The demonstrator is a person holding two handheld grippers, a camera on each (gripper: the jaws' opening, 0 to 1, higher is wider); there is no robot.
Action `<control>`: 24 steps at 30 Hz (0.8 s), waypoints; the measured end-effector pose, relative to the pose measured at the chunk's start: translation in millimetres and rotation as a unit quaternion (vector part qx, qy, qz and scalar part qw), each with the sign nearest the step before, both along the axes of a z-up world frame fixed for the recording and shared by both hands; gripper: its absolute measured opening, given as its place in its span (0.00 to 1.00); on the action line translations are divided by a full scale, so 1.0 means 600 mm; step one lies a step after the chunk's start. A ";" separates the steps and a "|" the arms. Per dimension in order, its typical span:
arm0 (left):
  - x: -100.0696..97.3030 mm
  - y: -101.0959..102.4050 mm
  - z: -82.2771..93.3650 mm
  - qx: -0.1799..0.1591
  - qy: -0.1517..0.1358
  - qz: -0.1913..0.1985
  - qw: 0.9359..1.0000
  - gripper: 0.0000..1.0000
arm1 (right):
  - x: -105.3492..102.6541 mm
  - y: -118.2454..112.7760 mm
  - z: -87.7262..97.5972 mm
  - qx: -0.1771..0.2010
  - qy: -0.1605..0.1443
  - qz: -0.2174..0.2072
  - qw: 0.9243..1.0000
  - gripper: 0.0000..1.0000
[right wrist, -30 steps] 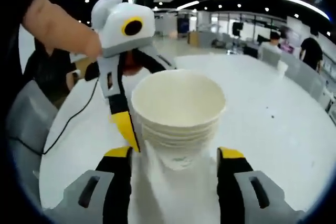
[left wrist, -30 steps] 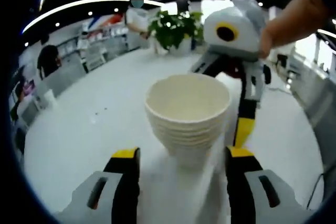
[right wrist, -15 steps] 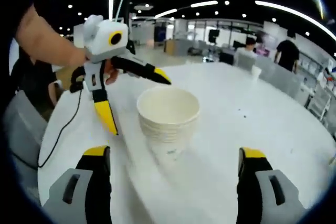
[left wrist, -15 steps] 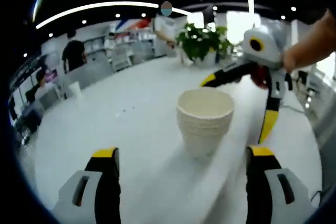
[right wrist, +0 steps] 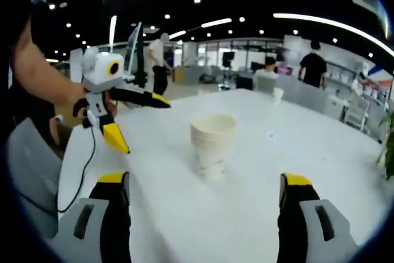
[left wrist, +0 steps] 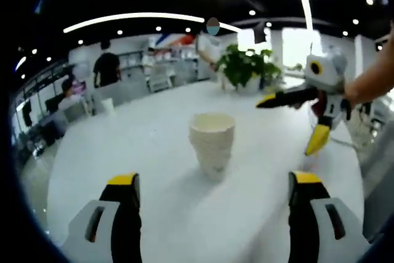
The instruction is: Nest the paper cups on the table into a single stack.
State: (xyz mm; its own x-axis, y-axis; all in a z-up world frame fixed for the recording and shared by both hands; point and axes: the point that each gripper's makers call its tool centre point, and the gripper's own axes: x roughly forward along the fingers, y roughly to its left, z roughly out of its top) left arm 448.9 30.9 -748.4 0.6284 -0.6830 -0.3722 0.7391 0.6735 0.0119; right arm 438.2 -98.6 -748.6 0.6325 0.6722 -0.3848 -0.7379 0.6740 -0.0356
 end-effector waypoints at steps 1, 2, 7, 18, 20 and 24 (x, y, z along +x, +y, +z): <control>-0.008 0.004 0.001 -0.002 0.000 0.002 1.000 0.98 | -0.009 0.000 0.003 0.004 0.000 -0.003 1.000 1.00; -0.014 0.008 0.000 -0.001 -0.001 0.004 1.000 0.98 | -0.014 -0.002 0.003 0.006 0.000 -0.006 1.000 1.00; -0.055 0.032 0.004 0.003 -0.004 0.007 1.000 0.98 | -0.048 -0.011 0.000 0.008 -0.002 -0.010 1.000 1.00; -0.107 0.072 0.018 -0.018 -0.010 0.040 0.999 0.98 | -0.112 -0.031 0.012 0.021 -0.012 -0.017 1.000 1.00; -0.118 0.081 0.020 -0.020 -0.014 0.044 0.999 0.98 | -0.121 -0.035 0.016 0.025 -0.013 -0.020 0.999 1.00; -0.139 0.098 0.019 -0.024 -0.016 0.046 0.999 0.98 | -0.133 -0.045 0.022 0.032 -0.019 -0.026 0.999 1.00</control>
State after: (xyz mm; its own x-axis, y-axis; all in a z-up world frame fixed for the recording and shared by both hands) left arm 365.5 89.4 -736.8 0.7007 -0.6377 -0.3198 0.6733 0.7394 0.0009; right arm 358.2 -125.4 -735.5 0.6809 0.6601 -0.3172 -0.7001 0.7138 -0.0176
